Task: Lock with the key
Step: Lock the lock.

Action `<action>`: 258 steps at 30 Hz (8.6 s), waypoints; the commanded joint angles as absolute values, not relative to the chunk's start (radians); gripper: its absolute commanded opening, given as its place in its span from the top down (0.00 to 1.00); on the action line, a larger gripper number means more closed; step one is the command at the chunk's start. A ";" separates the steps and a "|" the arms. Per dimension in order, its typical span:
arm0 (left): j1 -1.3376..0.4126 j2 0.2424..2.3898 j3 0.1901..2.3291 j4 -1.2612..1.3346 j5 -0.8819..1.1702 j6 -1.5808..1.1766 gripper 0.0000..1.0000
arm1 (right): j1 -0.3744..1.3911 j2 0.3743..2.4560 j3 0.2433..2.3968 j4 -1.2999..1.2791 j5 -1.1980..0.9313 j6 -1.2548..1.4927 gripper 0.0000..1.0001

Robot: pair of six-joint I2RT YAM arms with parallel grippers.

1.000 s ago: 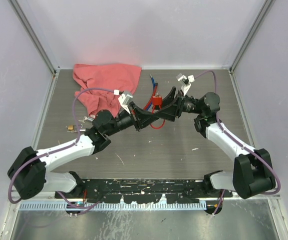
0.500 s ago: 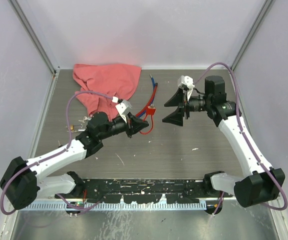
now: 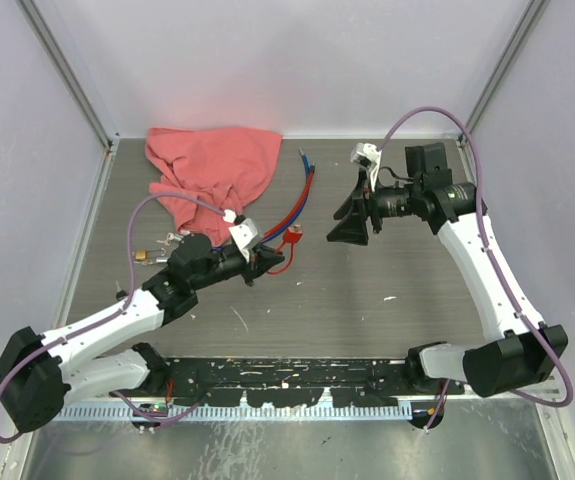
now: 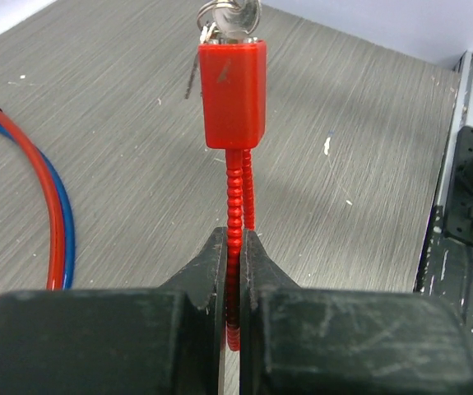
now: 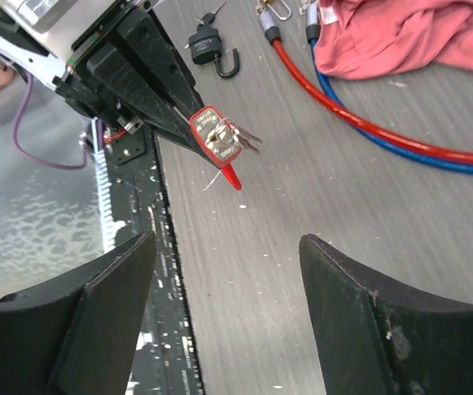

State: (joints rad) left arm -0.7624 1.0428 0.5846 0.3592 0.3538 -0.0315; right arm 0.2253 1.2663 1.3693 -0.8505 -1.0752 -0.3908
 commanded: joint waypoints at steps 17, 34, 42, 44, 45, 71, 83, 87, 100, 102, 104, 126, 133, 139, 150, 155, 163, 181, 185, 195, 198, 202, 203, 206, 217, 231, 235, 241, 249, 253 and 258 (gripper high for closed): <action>-0.862 1.116 0.598 0.408 0.241 0.006 1.00 | 0.366 1.404 1.491 -0.966 -0.946 -0.224 0.42; -0.879 1.122 0.630 0.342 0.247 0.040 1.00 | 0.413 1.445 1.489 -0.950 -0.892 -0.221 0.63; -0.883 1.116 0.631 0.334 0.247 0.040 1.00 | 0.434 1.448 1.480 -0.952 -0.864 -0.230 0.66; -0.884 1.113 0.632 0.330 0.247 0.040 1.00 | 0.437 1.450 1.479 -0.952 -0.859 -0.231 0.67; -0.885 1.113 0.633 0.329 0.246 0.040 1.00 | 0.438 1.451 1.478 -0.952 -0.856 -0.232 0.67; -0.887 1.098 0.628 0.319 0.236 0.037 1.00 | 0.465 1.463 1.463 -0.970 -0.812 -0.266 0.84; -0.870 1.112 0.601 0.368 0.430 0.007 1.00 | 0.469 1.398 1.390 -1.025 -0.884 -0.612 0.99; -0.845 1.143 0.640 0.330 0.556 -0.020 1.00 | 0.468 1.331 1.332 -1.040 -0.918 -0.846 0.99; -0.780 1.262 0.692 0.373 0.833 -0.152 1.00 | 0.467 1.263 1.238 -1.152 -0.951 -1.324 0.98; -0.778 1.262 0.692 0.371 0.838 -0.152 1.00 | 0.466 1.258 1.234 -1.135 -0.953 -1.297 0.87; -0.775 1.262 0.692 0.366 0.838 -0.149 1.00 | 0.458 1.252 1.239 -1.132 -0.964 -1.278 0.80; -0.774 1.227 0.690 0.306 0.792 -0.145 1.00 | 0.292 1.192 1.204 -0.982 -1.159 -0.735 0.42; -0.773 1.231 0.693 0.309 0.790 -0.160 1.00 | 0.382 1.200 1.183 -0.944 -1.052 -0.711 0.48; -0.773 1.229 0.695 0.311 0.792 -0.162 1.00 | 0.392 1.206 1.184 -0.931 -1.021 -0.706 0.51; -0.773 1.232 0.694 0.317 0.796 -0.168 1.00 | 0.420 1.215 1.170 -0.927 -0.982 -0.742 0.62; -0.773 1.227 0.688 0.319 0.798 -0.172 1.00 | 0.429 1.220 1.175 -0.943 -0.968 -0.789 0.73; -0.774 1.231 0.681 0.328 0.815 -0.178 1.00 | 0.432 1.233 1.210 -1.010 -0.966 -0.930 0.92; -0.706 1.447 0.656 0.621 1.033 -0.431 1.00 | 0.431 1.250 1.238 -1.128 -0.972 -1.389 0.99; -0.697 1.484 0.644 0.702 1.052 -0.483 1.00 | 0.424 1.252 1.245 -1.085 -0.937 -1.393 0.97; -0.683 1.541 0.644 0.790 1.088 -0.552 1.00 | 0.352 1.241 1.242 -1.068 -1.008 -1.352 0.74; -0.684 1.546 0.646 0.790 1.089 -0.552 1.00 | 0.318 1.227 1.235 -1.085 -1.076 -1.349 0.63; -0.683 1.543 0.647 0.780 1.088 -0.553 1.00 | 0.287 1.212 1.244 -1.102 -1.141 -1.303 0.54; -0.683 1.540 0.647 0.774 1.085 -0.549 1.00 | 0.278 1.208 1.245 -1.103 -1.155 -1.285 0.51; -0.683 1.512 0.650 0.714 1.083 -0.521 1.00 | 0.259 1.198 1.233 -1.105 -1.177 -1.248 0.46; -0.685 1.377 0.688 0.454 1.095 -0.405 1.00 | 0.189 1.200 1.088 -1.048 -1.162 -1.331 0.43; -0.705 1.331 0.751 0.416 1.109 -0.417 1.00 | 0.227 1.283 1.048 -0.962 -1.354 -1.355 0.30; -0.713 1.333 0.761 0.418 1.108 -0.421 1.00 | 0.236 1.282 1.044 -0.921 -1.367 -1.322 0.34; -0.725 1.332 0.763 0.422 1.103 -0.425 1.00 | 0.246 1.279 1.042 -0.847 -1.359 -1.247 0.38; -0.730 1.330 0.752 0.430 1.092 -0.426 1.00 | 0.251 1.271 1.058 -0.844 -1.368 -1.236 0.50; -0.732 1.331 0.750 0.431 1.092 -0.427 1.00 | 0.252 1.261 1.067 -0.844 -1.388 -1.235 0.58; -0.732 1.331 0.749 0.430 1.093 -0.426 1.00 | 0.255 1.254 1.087 -0.900 -1.432 -1.302 0.66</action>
State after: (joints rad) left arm -0.7273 1.3682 0.7177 0.3870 1.0779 -0.4294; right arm 0.2470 1.2888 1.0412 -0.8673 -1.3537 -1.2449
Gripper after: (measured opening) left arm 0.031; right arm 0.377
